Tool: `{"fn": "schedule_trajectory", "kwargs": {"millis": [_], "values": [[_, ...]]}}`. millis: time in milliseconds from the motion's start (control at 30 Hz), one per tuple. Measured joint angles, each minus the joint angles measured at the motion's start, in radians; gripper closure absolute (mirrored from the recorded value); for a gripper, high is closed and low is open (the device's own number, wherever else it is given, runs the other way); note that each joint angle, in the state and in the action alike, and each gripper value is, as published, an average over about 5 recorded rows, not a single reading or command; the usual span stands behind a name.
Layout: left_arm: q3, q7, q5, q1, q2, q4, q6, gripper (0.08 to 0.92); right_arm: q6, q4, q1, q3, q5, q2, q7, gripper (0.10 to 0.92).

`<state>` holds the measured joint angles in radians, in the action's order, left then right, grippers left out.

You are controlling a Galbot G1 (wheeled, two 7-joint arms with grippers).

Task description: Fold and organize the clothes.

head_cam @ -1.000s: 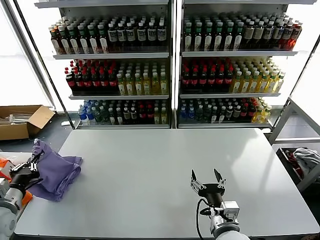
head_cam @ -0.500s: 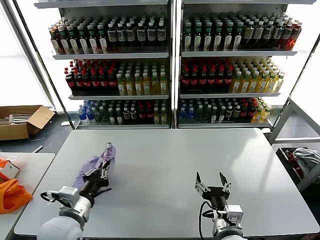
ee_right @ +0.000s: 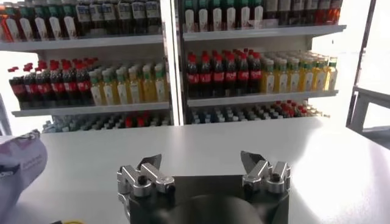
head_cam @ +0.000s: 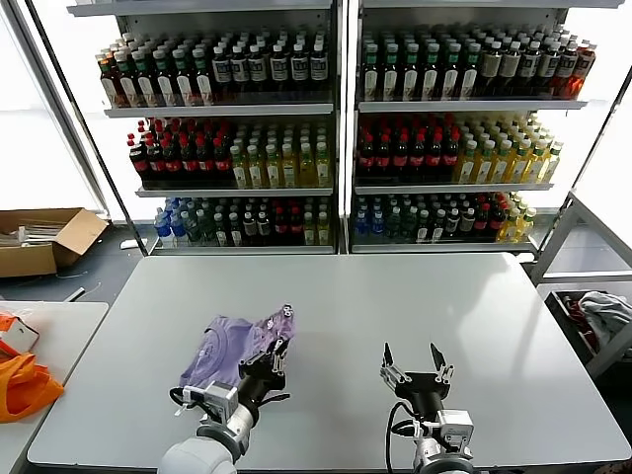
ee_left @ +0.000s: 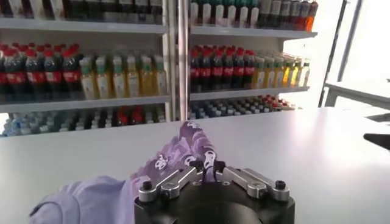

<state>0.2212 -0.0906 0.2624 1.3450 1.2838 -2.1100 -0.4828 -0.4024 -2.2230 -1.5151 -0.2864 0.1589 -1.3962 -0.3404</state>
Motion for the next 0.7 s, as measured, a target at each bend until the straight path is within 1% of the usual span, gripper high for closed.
{"fn": "schedule_trajectory", "kwargs": {"millis": [233, 367, 600, 700], "values": [[-0.042, 0.011, 0.069, -0.024, 0.03, 0.012, 0.026, 0.599, -0.017, 0.013, 0.013, 0.008, 0.013, 0.007, -0.009, 0.203], [-0.044, 0.004, 0.104, -0.037, 0.032, 0.006, 0.035, 0.487, -0.031, 0.022, 0.026, 0.016, 0.058, 0.014, -0.021, 0.203], [0.006, -0.03, 0.117, -0.035, 0.017, -0.005, 0.037, 0.279, -0.078, 0.053, 0.093, 0.052, 0.255, 0.024, -0.067, 0.203], [0.04, -0.051, 0.11, -0.028, 0.009, -0.013, 0.033, 0.209, -0.102, 0.075, 0.139, 0.073, 0.355, 0.02, -0.093, 0.203]]}}
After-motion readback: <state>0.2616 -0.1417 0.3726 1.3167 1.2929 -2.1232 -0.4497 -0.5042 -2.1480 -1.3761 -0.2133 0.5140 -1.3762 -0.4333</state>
